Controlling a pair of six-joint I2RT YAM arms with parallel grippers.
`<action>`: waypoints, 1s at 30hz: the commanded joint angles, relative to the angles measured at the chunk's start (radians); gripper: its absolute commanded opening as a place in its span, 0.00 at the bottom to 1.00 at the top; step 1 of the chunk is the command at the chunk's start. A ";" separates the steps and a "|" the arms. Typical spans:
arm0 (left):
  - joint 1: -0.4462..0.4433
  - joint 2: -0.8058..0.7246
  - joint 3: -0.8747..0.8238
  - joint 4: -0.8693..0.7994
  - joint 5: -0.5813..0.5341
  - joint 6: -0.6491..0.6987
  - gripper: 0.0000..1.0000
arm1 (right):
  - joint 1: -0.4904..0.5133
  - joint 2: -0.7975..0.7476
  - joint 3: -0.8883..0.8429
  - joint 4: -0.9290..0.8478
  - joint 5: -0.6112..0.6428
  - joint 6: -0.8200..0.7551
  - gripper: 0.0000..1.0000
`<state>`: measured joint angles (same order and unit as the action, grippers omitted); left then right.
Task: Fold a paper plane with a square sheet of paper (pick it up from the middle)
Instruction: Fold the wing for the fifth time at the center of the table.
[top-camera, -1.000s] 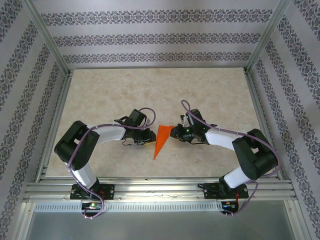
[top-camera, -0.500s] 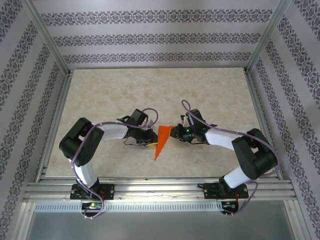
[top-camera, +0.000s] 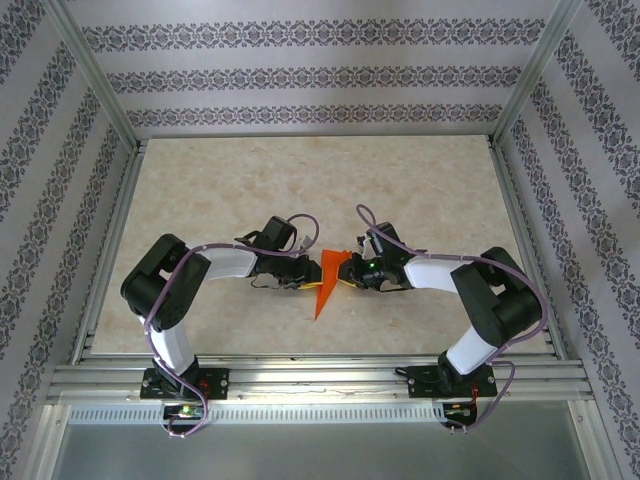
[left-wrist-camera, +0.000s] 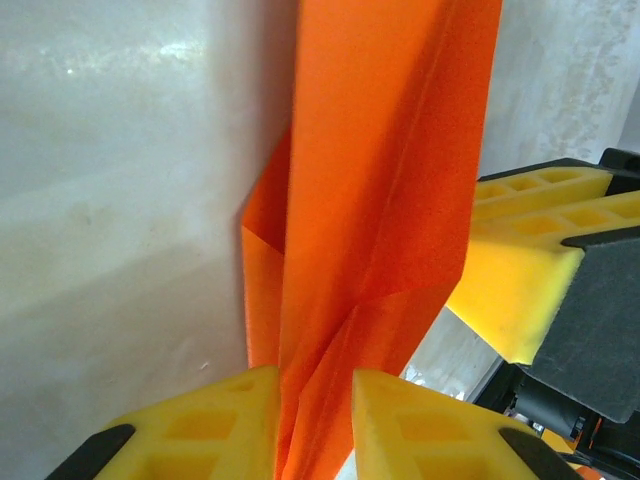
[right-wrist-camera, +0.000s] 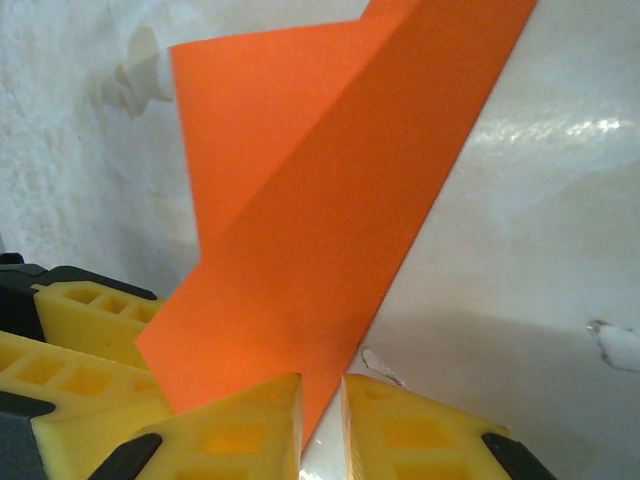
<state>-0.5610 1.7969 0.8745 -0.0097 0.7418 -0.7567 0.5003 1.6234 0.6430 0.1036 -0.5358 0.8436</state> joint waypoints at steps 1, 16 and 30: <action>-0.004 0.012 -0.006 -0.004 0.002 0.004 0.28 | 0.012 0.015 0.004 0.019 -0.017 0.016 0.18; -0.036 0.053 0.054 -0.083 0.000 0.040 0.30 | 0.021 0.052 -0.003 0.048 -0.016 0.022 0.18; -0.046 0.088 0.070 -0.039 0.027 0.006 0.27 | 0.024 0.077 -0.006 0.083 -0.039 0.031 0.16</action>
<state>-0.5831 1.8473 0.9279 -0.0761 0.7376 -0.7383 0.5064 1.6615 0.6430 0.1303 -0.5438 0.8635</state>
